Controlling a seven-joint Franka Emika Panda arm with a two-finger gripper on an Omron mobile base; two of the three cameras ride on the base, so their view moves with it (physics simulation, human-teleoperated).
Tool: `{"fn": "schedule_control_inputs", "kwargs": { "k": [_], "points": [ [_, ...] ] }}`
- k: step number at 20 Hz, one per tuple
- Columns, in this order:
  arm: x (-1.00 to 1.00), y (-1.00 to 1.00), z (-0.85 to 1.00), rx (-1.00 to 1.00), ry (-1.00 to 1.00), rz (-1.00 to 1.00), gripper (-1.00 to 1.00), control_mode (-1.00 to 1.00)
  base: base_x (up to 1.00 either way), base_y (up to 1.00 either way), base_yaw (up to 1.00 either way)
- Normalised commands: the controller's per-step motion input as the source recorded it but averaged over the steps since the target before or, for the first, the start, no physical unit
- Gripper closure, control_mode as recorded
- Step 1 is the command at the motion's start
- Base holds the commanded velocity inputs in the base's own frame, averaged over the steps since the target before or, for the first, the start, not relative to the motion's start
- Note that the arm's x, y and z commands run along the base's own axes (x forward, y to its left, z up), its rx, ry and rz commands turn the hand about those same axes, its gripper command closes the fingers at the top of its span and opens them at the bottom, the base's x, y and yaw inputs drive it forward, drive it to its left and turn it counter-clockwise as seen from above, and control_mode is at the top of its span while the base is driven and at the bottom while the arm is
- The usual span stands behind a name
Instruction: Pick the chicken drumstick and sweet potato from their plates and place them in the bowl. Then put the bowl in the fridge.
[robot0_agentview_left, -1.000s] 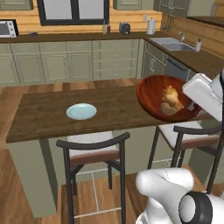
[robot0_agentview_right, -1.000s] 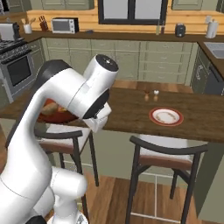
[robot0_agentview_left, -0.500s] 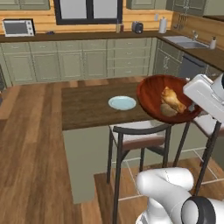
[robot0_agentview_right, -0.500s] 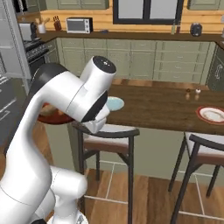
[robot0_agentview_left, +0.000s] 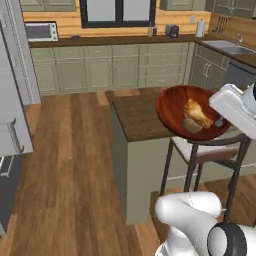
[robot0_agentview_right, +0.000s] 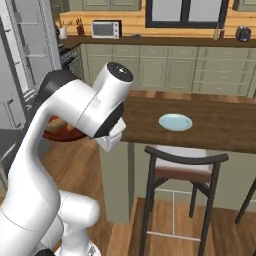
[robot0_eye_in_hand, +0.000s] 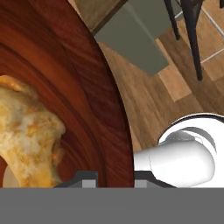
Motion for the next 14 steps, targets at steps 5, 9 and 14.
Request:
{"fn": "schedule_control_inputs", "kwargs": {
  "k": [5,9,14],
  "points": [
    [0.00,0.00,0.00,0.00,0.00,0.00,1.00,1.00,0.01,1.00,-0.09],
    [0.00,0.00,0.00,0.00,0.00,0.00,1.00,1.00,0.32,0.94,-0.06],
    [0.00,0.00,0.00,0.00,0.00,0.00,1.00,1.00,0.88,0.71,0.00]
  ]
}}
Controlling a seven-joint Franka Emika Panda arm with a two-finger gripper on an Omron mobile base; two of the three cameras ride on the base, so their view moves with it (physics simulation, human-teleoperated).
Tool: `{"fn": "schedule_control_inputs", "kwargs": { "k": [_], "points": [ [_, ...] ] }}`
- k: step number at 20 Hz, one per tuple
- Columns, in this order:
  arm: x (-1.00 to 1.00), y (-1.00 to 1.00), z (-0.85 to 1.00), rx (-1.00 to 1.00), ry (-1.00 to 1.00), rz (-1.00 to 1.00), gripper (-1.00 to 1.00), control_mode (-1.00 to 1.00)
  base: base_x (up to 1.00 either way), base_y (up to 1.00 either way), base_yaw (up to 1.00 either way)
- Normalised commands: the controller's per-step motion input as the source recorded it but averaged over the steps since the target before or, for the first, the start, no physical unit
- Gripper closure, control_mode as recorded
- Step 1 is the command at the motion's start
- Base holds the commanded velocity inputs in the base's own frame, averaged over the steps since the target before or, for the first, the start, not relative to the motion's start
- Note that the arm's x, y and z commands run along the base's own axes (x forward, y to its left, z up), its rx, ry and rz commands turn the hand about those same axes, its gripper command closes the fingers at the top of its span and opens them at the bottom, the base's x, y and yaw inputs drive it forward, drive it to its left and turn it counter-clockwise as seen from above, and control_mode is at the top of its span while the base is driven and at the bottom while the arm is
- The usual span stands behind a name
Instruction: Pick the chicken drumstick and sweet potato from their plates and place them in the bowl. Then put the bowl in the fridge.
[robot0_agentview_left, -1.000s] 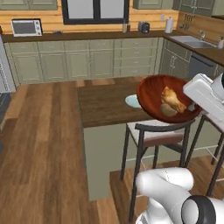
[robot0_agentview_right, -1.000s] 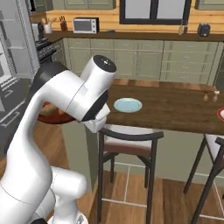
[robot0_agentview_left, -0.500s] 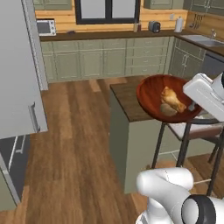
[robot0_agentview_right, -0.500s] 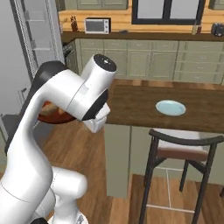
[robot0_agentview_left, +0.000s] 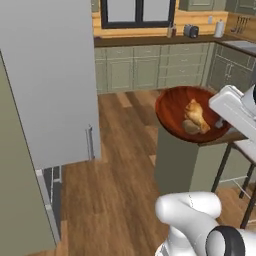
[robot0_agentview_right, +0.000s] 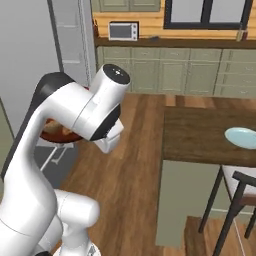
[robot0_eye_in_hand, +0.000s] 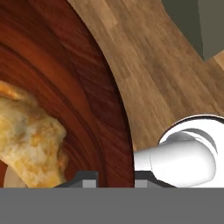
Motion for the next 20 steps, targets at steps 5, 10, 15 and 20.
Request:
{"fn": "schedule_control_inputs", "kwargs": {
  "k": [5,10,15,20],
  "points": [
    [0.00,0.00,0.00,0.00,0.00,0.00,1.00,1.00,1.00,-0.05,0.11],
    [0.00,0.00,0.00,0.00,0.00,0.00,1.00,1.00,1.00,0.00,0.12],
    [0.00,0.00,0.00,0.00,0.00,0.00,1.00,1.00,1.00,-0.16,0.23],
    [0.00,0.00,0.00,0.00,0.00,0.00,1.00,1.00,1.00,-0.20,0.44]
  ]
}}
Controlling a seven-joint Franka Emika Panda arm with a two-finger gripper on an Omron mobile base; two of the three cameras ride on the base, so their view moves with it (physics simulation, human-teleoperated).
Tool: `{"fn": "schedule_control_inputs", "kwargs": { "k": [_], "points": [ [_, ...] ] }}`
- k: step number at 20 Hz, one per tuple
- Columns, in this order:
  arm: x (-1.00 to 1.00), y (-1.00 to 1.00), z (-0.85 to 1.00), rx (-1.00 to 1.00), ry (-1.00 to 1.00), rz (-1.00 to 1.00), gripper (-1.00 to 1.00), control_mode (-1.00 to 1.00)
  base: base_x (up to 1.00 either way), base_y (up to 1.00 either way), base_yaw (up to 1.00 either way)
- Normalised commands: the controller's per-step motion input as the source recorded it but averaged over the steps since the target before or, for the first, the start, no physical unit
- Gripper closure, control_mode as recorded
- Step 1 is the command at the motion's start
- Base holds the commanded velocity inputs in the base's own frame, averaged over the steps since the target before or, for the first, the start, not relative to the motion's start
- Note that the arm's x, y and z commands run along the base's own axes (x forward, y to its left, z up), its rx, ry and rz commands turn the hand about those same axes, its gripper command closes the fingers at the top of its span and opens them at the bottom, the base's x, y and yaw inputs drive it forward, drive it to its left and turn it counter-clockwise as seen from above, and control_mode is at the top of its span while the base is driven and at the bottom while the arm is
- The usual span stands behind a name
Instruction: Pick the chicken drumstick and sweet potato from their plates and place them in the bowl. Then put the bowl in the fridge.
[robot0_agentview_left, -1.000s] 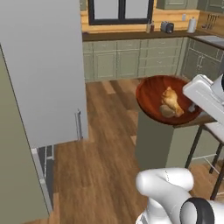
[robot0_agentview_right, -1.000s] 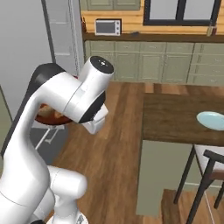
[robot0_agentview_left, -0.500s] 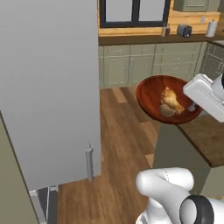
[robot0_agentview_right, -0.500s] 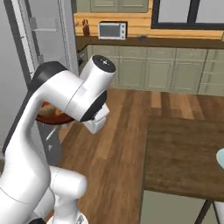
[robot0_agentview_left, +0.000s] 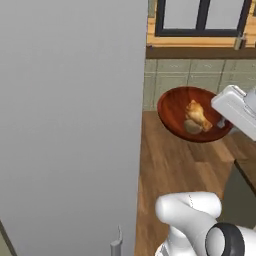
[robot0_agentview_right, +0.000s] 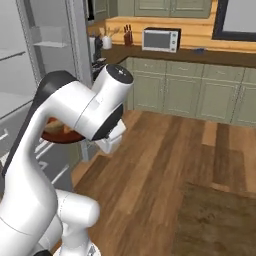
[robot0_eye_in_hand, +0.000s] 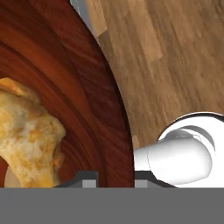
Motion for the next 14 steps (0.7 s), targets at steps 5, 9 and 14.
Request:
{"fn": "schedule_control_inputs", "kwargs": {
  "k": [5,9,14],
  "points": [
    [0.00,0.00,0.00,0.00,0.00,0.00,1.00,1.00,0.50,-0.51,0.53],
    [0.00,0.00,0.00,0.00,0.00,0.00,1.00,1.00,0.41,-0.05,0.52],
    [0.00,0.00,0.00,0.00,0.00,0.00,1.00,1.00,0.66,-0.01,0.49]
  ]
}}
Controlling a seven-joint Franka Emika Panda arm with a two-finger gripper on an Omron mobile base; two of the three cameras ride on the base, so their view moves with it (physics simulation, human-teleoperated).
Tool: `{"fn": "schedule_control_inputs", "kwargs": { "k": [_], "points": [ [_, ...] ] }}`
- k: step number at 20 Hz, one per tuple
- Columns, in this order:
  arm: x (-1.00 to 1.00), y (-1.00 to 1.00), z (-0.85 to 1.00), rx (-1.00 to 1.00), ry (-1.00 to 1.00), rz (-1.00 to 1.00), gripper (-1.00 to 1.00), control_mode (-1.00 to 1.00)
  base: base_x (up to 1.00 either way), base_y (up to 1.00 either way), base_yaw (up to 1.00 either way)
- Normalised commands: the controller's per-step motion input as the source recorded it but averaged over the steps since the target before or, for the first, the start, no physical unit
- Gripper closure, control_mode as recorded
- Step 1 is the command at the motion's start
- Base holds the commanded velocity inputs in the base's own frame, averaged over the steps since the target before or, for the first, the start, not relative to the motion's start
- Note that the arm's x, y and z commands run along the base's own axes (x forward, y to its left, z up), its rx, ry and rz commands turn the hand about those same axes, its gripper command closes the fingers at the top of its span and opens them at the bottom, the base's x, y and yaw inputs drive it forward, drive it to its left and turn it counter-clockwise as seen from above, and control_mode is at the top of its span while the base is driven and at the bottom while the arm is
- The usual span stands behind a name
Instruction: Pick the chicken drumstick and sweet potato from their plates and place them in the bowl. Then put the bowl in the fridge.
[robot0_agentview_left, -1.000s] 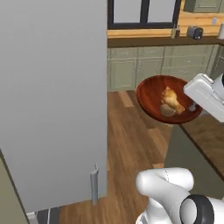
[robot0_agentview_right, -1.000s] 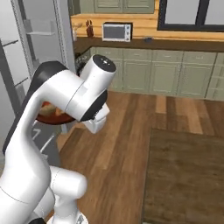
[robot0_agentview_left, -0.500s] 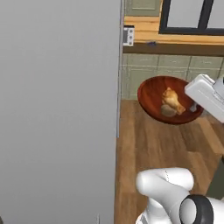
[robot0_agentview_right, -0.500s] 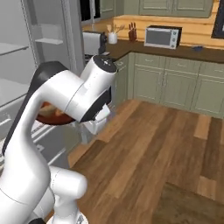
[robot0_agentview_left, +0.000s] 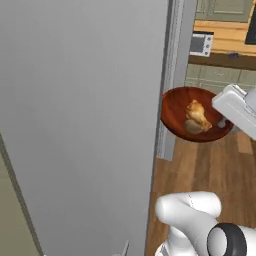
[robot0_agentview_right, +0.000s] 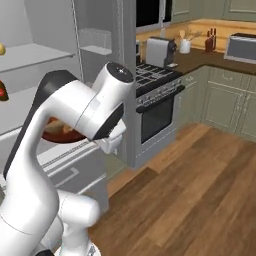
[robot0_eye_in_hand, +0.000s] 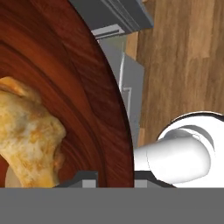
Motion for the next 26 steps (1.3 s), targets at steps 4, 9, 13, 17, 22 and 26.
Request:
{"fn": "schedule_control_inputs", "kwargs": {
  "k": [4,9,13,17,22,26],
  "points": [
    [0.00,0.00,0.00,0.00,0.00,0.00,1.00,1.00,0.98,-0.26,0.45],
    [0.00,0.00,0.00,0.00,0.00,0.00,1.00,1.00,0.37,-0.05,0.37],
    [0.00,0.00,0.00,0.00,0.00,0.00,1.00,1.00,0.00,0.12,0.39],
    [0.00,0.00,0.00,0.00,0.00,0.00,1.00,1.00,0.20,0.00,0.59],
    [0.00,0.00,0.00,0.00,0.00,0.00,1.00,1.00,0.27,-0.01,0.70],
    [0.00,0.00,0.00,0.00,0.00,0.00,1.00,1.00,0.27,-0.24,0.60]
  ]
}}
